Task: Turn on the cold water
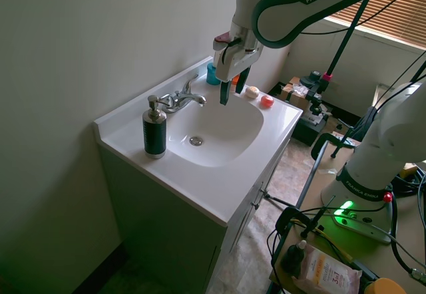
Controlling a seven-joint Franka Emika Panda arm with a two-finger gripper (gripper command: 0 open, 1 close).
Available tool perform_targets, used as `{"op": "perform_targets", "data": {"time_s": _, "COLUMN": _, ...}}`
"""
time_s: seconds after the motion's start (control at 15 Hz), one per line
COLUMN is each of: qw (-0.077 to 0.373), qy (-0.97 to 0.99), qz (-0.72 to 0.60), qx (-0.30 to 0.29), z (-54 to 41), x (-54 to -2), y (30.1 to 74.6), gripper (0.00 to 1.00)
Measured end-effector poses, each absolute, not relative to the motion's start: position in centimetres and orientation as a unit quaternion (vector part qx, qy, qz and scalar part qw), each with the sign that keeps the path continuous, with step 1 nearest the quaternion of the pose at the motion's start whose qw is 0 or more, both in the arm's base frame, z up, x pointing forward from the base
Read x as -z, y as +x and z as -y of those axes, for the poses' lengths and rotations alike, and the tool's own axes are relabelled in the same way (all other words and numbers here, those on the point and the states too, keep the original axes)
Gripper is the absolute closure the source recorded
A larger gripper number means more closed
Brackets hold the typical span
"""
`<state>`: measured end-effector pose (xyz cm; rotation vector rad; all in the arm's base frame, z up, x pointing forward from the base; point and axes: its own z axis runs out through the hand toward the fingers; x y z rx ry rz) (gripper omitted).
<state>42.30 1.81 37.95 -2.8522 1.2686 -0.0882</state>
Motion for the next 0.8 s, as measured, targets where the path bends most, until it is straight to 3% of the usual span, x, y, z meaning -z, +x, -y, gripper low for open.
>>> {"op": "perform_targets", "data": {"time_s": 0.33, "qw": -0.007, "qy": -0.897, "qz": -0.436, "qx": 0.072, "z": 0.3, "x": -37.7, "y": 44.1, "gripper": 0.00}}
{"op": "perform_targets", "data": {"time_s": 0.8, "qw": -0.080, "qy": -0.842, "qz": -0.499, "qx": 0.191, "z": 6.3, "x": -34.3, "y": 57.0, "gripper": 0.00}}
